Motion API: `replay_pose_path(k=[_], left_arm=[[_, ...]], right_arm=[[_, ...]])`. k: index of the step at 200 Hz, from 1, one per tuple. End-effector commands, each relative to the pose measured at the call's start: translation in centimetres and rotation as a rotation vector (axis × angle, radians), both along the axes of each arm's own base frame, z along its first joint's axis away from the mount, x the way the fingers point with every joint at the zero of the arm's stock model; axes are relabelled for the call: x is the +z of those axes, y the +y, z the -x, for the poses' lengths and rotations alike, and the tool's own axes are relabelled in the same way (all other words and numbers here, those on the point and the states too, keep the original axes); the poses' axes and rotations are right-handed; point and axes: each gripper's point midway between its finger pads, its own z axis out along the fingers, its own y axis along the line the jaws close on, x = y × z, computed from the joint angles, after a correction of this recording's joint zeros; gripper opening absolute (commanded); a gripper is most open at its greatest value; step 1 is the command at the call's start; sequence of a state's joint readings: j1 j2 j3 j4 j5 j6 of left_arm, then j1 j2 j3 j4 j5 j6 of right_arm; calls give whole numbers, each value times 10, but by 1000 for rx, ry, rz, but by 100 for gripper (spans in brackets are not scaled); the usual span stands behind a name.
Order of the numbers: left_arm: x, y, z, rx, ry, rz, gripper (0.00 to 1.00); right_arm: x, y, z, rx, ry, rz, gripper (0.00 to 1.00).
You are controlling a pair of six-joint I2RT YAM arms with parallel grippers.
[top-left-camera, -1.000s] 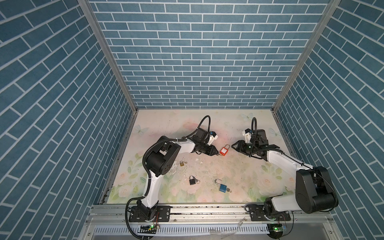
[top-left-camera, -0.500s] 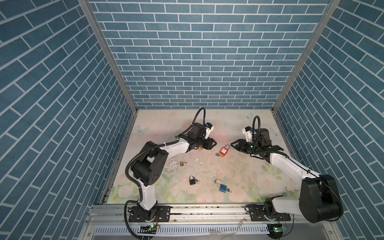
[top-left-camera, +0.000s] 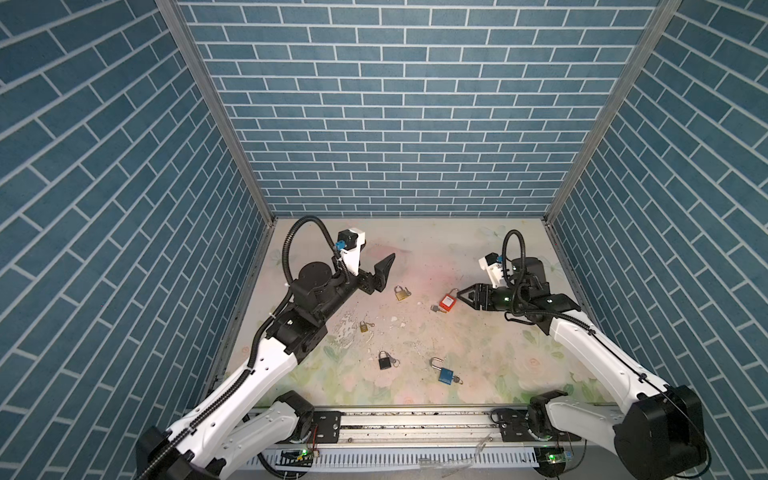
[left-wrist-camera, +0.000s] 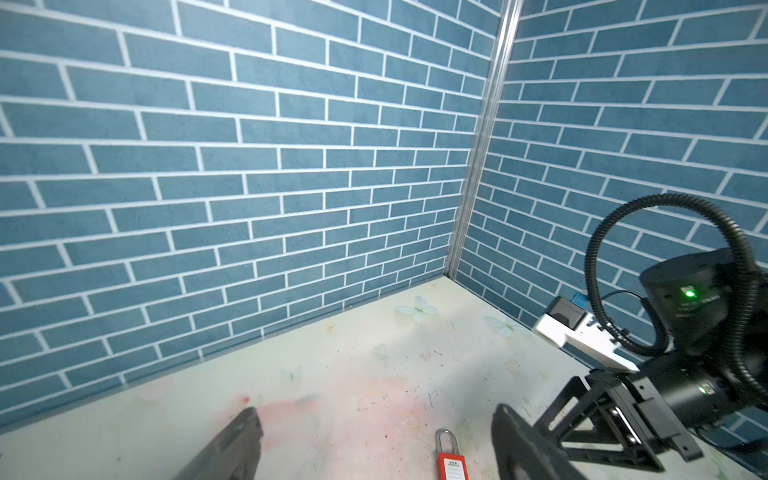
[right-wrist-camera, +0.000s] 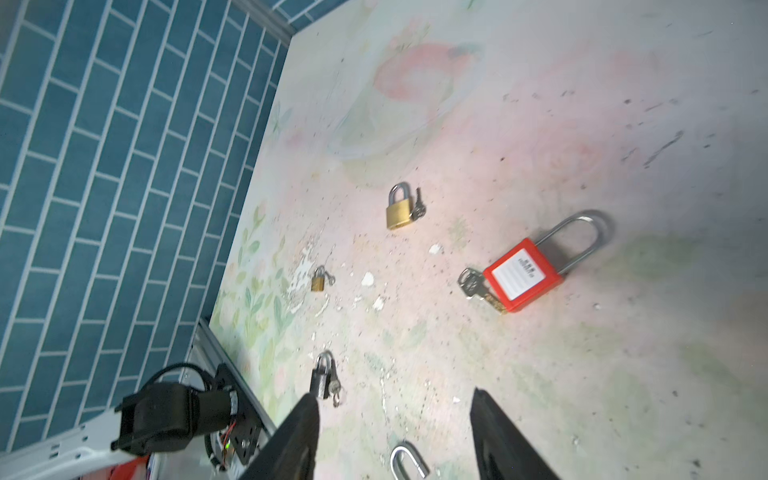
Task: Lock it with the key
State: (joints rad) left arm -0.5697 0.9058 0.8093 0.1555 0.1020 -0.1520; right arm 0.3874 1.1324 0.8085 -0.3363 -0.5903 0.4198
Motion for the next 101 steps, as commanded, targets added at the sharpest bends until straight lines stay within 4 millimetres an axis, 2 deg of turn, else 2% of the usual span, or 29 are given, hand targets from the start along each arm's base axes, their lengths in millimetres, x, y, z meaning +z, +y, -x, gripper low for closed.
replay_pose_path(k=[1,27,48,73,101], left_arm=[[-50,8,15,-4,211,69,88],[-84,18,35,11,397,258,87],[-113,26,50,41,525,332,87],[-145,31,66,102,642,305,87],[-161,18,85,91,678,239,86]], right_arm=[[-7,9,24,60,4,88,60],[-24,21,51,105,44,158,60],[-38,35,73,162,46,209,60],[-59,43,93,219,80,303,59],[-81,40,105,237,120,420,59]])
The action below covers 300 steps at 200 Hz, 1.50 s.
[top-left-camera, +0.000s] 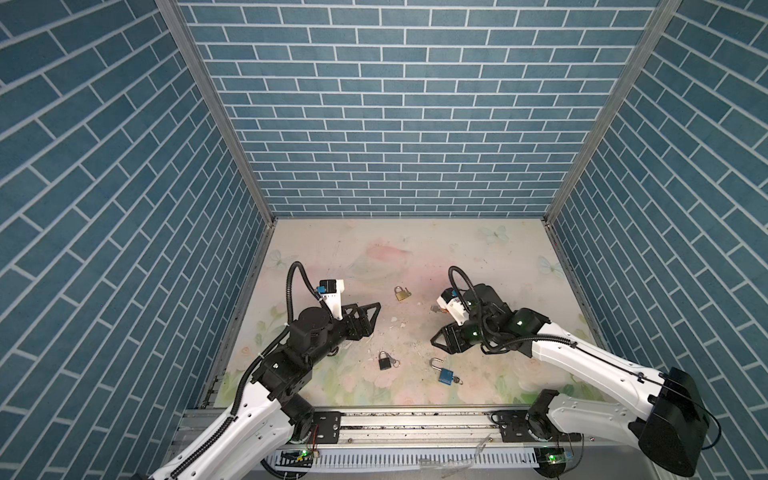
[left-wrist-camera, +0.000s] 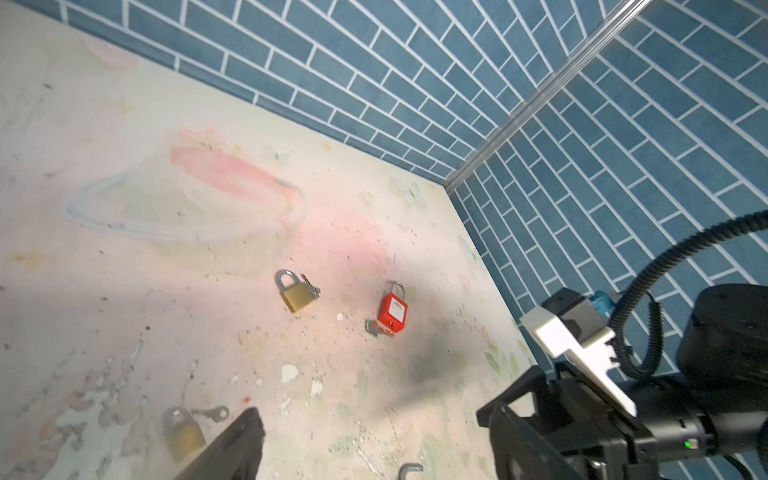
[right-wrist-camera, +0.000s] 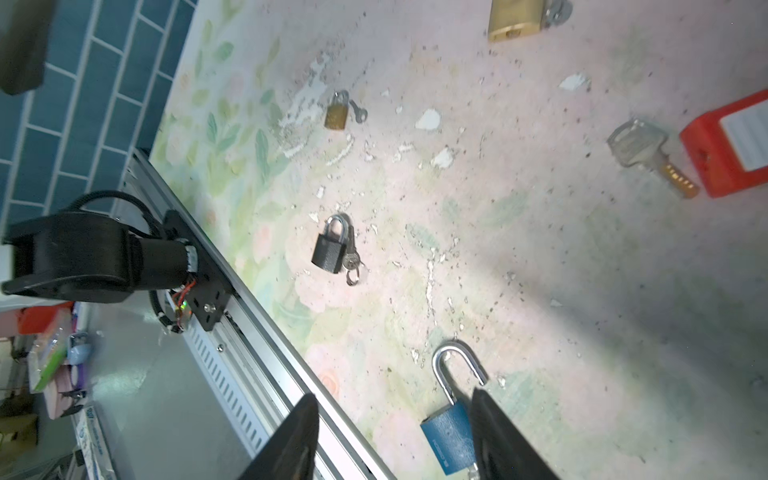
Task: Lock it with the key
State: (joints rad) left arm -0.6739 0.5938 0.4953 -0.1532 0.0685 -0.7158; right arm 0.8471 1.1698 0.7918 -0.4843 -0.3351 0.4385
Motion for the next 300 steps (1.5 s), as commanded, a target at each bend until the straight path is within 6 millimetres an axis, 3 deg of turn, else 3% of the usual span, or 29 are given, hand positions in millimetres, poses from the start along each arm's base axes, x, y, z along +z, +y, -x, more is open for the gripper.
replay_pose_path(k=[1,70,124,210,261,300], left_arm=[[-26,-1,14,36,99,-33,86],[-52,-38,30,-76,135,-116,87],[-61,-38,29,-57,142,-90,87],[-68,-45,28,-90,128,-120,87],[-71,-44,28,-89,136,-129,88],[-72,-38,27,-60,127,-112,88]], right_arm=[[-27,-16,6,-38,28,160,59],[-55,-12,26,67,44,321,58],[-78,-12,36,194,26,460,57],[-106,-21,77,294,124,552,59],[-120,-34,79,304,121,648,60],[-126,-36,73,237,114,672,49]])
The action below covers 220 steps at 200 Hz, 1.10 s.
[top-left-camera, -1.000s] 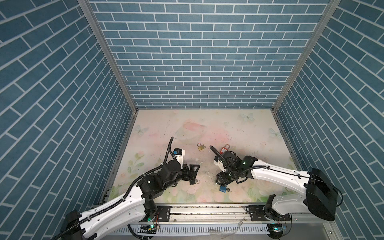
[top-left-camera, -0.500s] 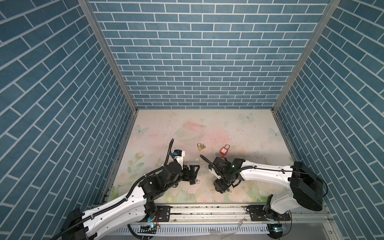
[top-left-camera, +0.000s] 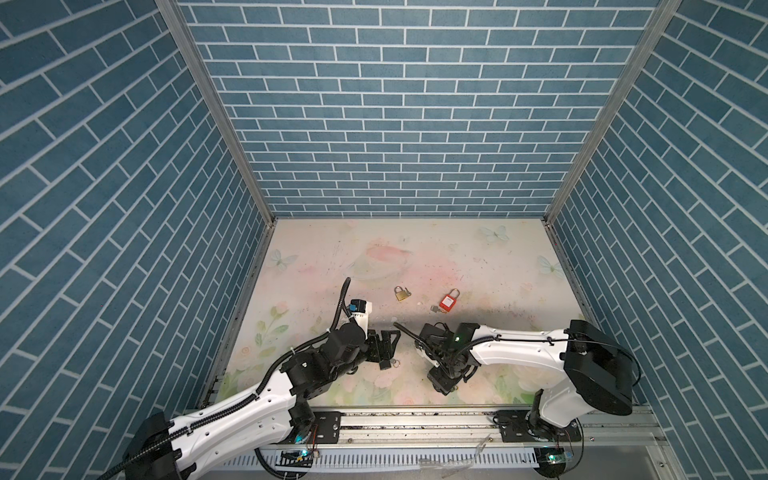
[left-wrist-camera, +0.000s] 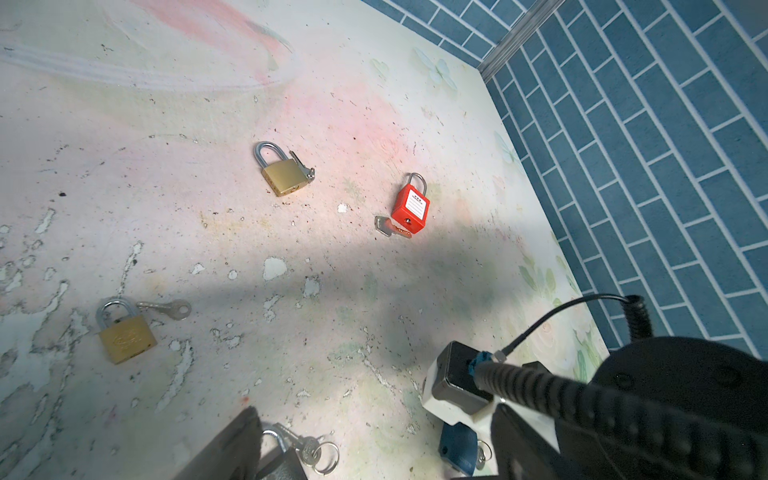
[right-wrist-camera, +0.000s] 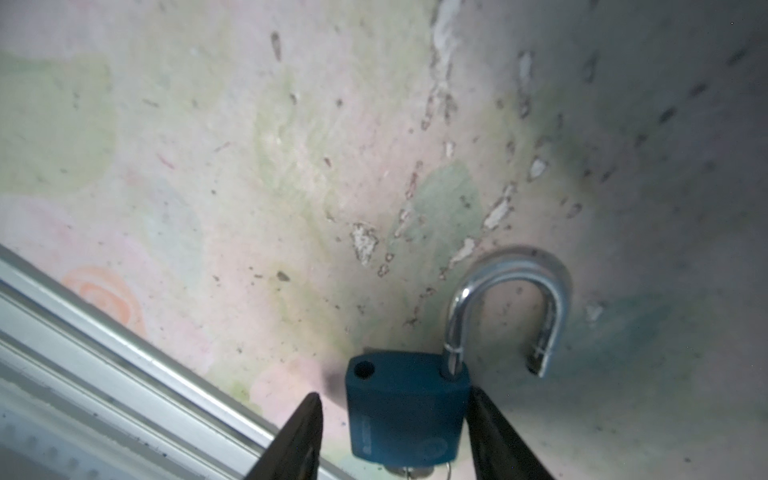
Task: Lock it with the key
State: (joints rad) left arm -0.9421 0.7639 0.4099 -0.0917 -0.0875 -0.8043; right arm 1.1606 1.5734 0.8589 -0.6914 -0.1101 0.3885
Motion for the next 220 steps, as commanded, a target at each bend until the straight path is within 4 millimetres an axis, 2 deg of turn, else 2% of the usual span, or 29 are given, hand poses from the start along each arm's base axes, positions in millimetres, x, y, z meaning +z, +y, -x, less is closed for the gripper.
replay_pose_path(k=[1,24,44,85,128,154,181,199,220], left_arm=[[0,4,-2,29,-16,12,87],[-2,6,-4,43,-23,10,87],[-3,6,-6,49,-29,10,87],[-6,8,-18,65,-52,-31,88],[-7,8,-30,45,-33,-76,87],[-6,10,-32,40,-16,-114,88],[-4,14,-34,28,-6,-173,88],[5,14,-36,11,-7,-207,88],[18,8,-36,-38,-14,-232,87]], right_arm=[[-15,-20,2,-38,-1,102,48],[-19,-17,0,-85,-3,103,35],[-20,-14,-6,-163,-25,117,31],[-18,-1,-34,-428,-59,135,30],[-15,9,-76,-648,-86,97,30],[-10,17,-94,-742,-83,10,33],[0,28,-105,-777,-83,-67,45],[16,38,-112,-773,-94,-139,51],[47,48,-123,-754,-143,-245,55]])
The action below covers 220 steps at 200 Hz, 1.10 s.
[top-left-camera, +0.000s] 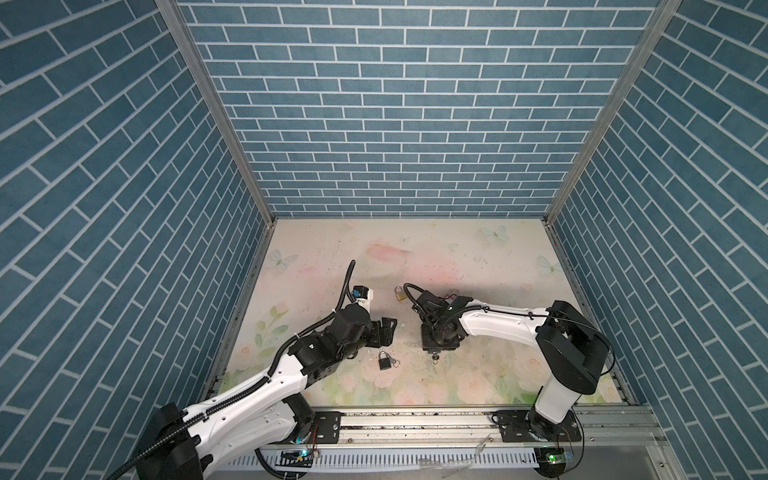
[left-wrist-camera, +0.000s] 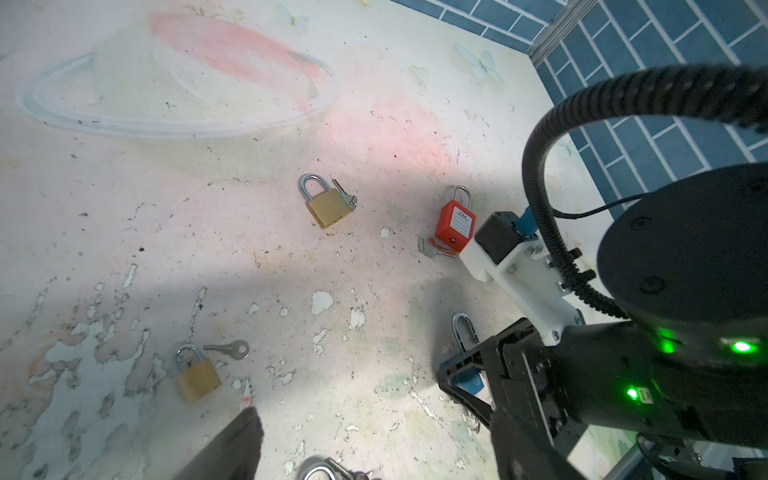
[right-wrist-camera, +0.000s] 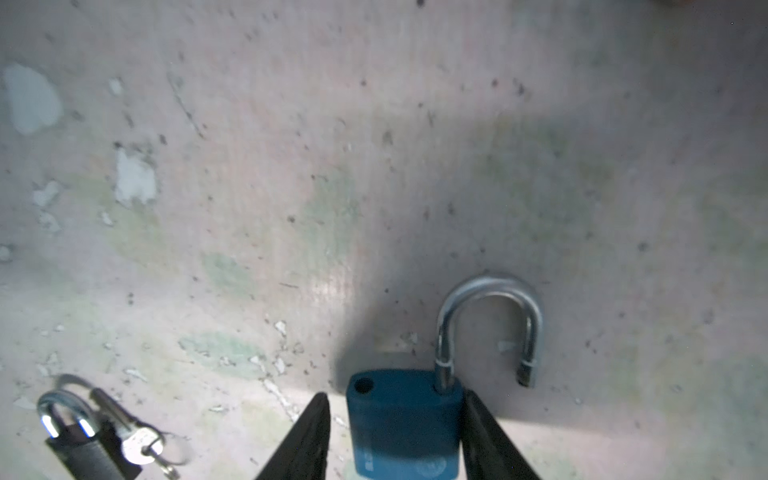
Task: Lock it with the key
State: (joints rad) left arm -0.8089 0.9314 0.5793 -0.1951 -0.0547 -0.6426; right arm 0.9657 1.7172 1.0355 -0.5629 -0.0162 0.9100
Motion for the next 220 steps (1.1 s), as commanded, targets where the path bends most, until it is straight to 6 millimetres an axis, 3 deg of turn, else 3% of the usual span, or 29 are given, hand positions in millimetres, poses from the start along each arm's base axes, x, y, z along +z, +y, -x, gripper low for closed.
replay_pose_path(k=[1,25,43,81,123,150,184,203,220], left_arm=[[10,-1,2,-57,5,-66,87],[16,-10,3,-101,44,-87,87],[12,-15,7,-99,88,-92,84],[-20,-37,29,-6,180,-49,78],[-42,-83,47,126,263,-44,71],[-50,-115,48,165,297,-86,71],[-58,-148,46,189,343,-90,69],[-67,-157,46,195,366,-103,68],[-76,-154,46,219,381,-142,66]], right_arm=[[38,13,-18,-33,-116,-109,56],[67,4,-28,-48,-218,-166,57],[79,-18,-32,-110,-273,-184,56],[77,-84,-35,-231,-338,-171,55],[87,-129,-41,-241,-427,-197,55],[85,-139,-37,-236,-450,-227,56],[73,-136,-28,-196,-418,-275,56],[70,-134,-24,-156,-400,-288,58],[71,-132,-23,-126,-400,-297,62]])
